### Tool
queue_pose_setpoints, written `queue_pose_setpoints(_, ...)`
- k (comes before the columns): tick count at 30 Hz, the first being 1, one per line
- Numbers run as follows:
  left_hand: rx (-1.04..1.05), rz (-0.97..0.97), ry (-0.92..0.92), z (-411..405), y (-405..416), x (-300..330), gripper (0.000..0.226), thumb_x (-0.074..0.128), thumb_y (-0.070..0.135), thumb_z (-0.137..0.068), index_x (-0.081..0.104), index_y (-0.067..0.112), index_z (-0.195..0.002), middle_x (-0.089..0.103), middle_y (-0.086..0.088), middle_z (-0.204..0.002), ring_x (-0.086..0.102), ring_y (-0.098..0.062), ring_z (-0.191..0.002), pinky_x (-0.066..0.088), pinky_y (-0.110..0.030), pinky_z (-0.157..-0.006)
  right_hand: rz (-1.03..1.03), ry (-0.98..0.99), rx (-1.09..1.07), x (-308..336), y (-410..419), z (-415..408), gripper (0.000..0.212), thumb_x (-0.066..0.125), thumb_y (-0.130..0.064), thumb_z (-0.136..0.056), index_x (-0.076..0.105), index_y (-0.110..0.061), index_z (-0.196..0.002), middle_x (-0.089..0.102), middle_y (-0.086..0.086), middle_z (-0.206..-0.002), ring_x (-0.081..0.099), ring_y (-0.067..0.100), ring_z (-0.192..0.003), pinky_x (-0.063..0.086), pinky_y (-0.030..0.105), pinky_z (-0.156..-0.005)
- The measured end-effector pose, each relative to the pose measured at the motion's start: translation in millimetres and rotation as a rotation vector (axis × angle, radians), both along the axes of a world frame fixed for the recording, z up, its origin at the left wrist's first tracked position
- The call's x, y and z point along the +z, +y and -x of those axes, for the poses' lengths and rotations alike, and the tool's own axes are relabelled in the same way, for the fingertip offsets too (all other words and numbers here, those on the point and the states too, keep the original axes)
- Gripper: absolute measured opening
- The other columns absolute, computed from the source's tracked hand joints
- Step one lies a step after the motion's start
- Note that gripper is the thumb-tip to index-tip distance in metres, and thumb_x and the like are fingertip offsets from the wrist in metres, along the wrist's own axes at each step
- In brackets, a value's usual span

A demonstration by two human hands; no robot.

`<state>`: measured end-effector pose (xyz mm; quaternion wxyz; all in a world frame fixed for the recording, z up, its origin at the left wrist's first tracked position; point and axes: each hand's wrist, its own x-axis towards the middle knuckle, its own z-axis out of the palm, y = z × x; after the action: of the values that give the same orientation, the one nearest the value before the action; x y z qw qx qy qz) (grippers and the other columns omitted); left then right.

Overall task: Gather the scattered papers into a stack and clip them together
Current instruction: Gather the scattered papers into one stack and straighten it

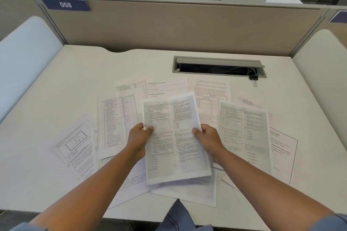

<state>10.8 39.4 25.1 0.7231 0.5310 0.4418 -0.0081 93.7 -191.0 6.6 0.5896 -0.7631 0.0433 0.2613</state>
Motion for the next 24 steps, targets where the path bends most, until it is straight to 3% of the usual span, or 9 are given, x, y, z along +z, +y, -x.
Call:
queue_pose_setpoints(6,-0.091,-0.187,-0.048,-32,-19,-2,0.011,0.067,0.006,-0.096,0.068,0.006,-0.107,0.078,-0.01,-0.097,0.074,-0.022,-0.087,0.062,-0.033,-0.077,0.169,-0.064,-0.187,1,-32,-39,0.018,0.058,-0.025,-0.102,0.068,-0.01,-0.101,0.075,0.009,-0.1,0.072,0.029,-0.095,0.06,0.049,-0.09)
queue_pose_setpoints(9,-0.183,-0.289,-0.036,-46,-29,-7,0.019,0.064,0.002,-0.094,0.068,0.008,-0.112,0.077,-0.007,-0.099,0.072,-0.019,-0.092,0.059,-0.029,-0.081,0.219,-0.084,-0.292,0,-58,-60,0.012,0.057,-0.022,-0.102,0.065,-0.015,-0.1,0.072,0.007,-0.103,0.069,0.028,-0.095,0.059,0.046,-0.092)
queue_pose_setpoints(12,-0.33,-0.399,-0.001,-62,-43,-12,0.026,0.067,0.009,-0.094,0.067,0.011,-0.119,0.072,0.002,-0.102,0.066,-0.011,-0.093,0.05,-0.02,-0.072,0.28,-0.094,-0.38,-1,-81,-74,0.015,0.054,-0.019,-0.103,0.066,-0.01,-0.105,0.07,0.009,-0.106,0.066,0.028,-0.094,0.055,0.036,-0.084)
queue_pose_setpoints(14,-0.403,-0.42,0.021,-72,-52,-13,0.033,0.067,0.012,-0.095,0.062,0.01,-0.127,0.067,0.005,-0.102,0.061,-0.009,-0.087,0.048,-0.021,-0.073,0.308,-0.097,-0.414,-2,-93,-80,0.019,0.054,-0.017,-0.103,0.067,-0.006,-0.111,0.069,0.01,-0.106,0.065,0.029,-0.095,0.051,0.034,-0.081)
queue_pose_setpoints(17,-0.461,-0.441,0.057,-88,-61,-16,0.046,0.065,0.014,-0.096,0.054,0.008,-0.14,0.066,-0.004,-0.118,0.062,-0.019,-0.101,0.05,-0.028,-0.083,0.319,-0.048,-0.398,-9,-102,-86,0.022,0.054,-0.018,-0.103,0.067,-0.007,-0.117,0.068,0.009,-0.109,0.064,0.029,-0.097,0.051,0.034,-0.085)
queue_pose_setpoints(20,-0.469,-0.436,0.078,-100,-69,-19,0.048,0.062,0.016,-0.097,0.05,0.009,-0.144,0.065,-0.006,-0.122,0.062,-0.015,-0.091,0.047,-0.025,-0.068,0.324,0.007,-0.367,-19,-108,-82,0.022,0.055,-0.021,-0.102,0.067,-0.008,-0.117,0.07,0.008,-0.111,0.065,0.029,-0.1,0.053,0.036,-0.085)
queue_pose_setpoints(22,-0.46,-0.419,0.085,-108,-74,-23,0.042,0.062,0.014,-0.095,0.057,0.008,-0.137,0.067,-0.006,-0.116,0.062,-0.014,-0.087,0.047,-0.026,-0.067,0.328,0.008,-0.368,-24,-111,-80,0.02,0.055,-0.022,-0.102,0.067,-0.009,-0.113,0.071,0.008,-0.11,0.066,0.028,-0.098,0.052,0.034,-0.081)
queue_pose_setpoints(24,-0.45,-0.405,0.101,-114,-78,-24,0.02,0.063,0.012,-0.091,0.068,0.008,-0.109,0.064,-0.006,-0.096,0.059,-0.017,-0.077,0.052,-0.028,-0.066,0.32,0.019,-0.368,-25,-113,-80,0.019,0.056,-0.022,-0.102,0.067,-0.009,-0.111,0.071,0.007,-0.109,0.067,0.027,-0.097,0.052,0.033,-0.08)
